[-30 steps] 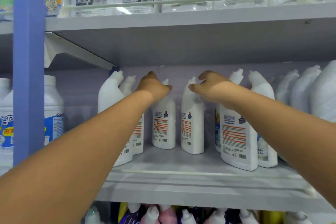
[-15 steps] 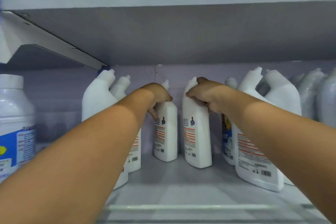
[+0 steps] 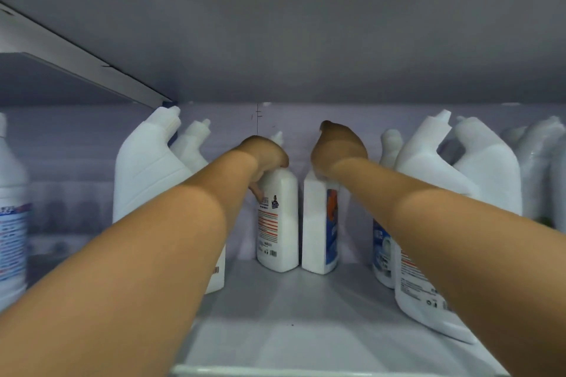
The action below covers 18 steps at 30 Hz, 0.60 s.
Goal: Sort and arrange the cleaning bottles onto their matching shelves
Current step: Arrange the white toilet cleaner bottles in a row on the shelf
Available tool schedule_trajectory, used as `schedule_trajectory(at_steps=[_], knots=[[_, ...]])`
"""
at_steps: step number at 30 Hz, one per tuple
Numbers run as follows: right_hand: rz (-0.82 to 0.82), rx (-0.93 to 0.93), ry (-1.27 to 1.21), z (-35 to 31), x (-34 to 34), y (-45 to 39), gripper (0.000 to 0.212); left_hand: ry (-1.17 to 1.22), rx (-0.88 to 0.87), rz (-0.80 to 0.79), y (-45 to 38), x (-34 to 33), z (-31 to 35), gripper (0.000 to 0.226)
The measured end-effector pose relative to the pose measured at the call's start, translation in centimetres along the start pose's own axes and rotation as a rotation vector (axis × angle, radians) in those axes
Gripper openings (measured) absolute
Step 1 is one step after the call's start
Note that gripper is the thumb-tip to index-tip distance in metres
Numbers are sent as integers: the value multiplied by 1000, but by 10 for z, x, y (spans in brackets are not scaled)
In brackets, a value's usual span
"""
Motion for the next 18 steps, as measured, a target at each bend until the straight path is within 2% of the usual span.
schedule_trajectory(at_steps=[2,6,8,10,13,14,16,18], knots=[[22,-14,78,5,-2,-3,55,73,-43,17,0,3,-1,26],[110,-23,213,9,2,0,43,142,-95,24,0,7,-5,37],[125,-37,252,11,4,1,44,151,-122,26,0,8,-2,29],[83,-72,235,16,1,1,46,116,-177,61,2,11,3,22],[-40,-123,130,21,-7,2,38,-14,-313,174,9,15,14,36],[-75,-133,113,21,-9,4,40,-53,-358,186,13,14,19,39],[-110,-155,93,22,-10,8,53,-104,-428,173,22,8,27,31],[-121,-158,90,22,-10,12,63,-118,-436,143,28,2,27,27]])
Point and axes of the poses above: each hand's wrist, its own y-axis away from the middle knuckle, its own x-axis out of the back of the hand, z = x × y, the point moved 9 cm from there along -y, towards the middle knuckle, and after that the axes turned 9 degrees about x, right-handed, at the moved point
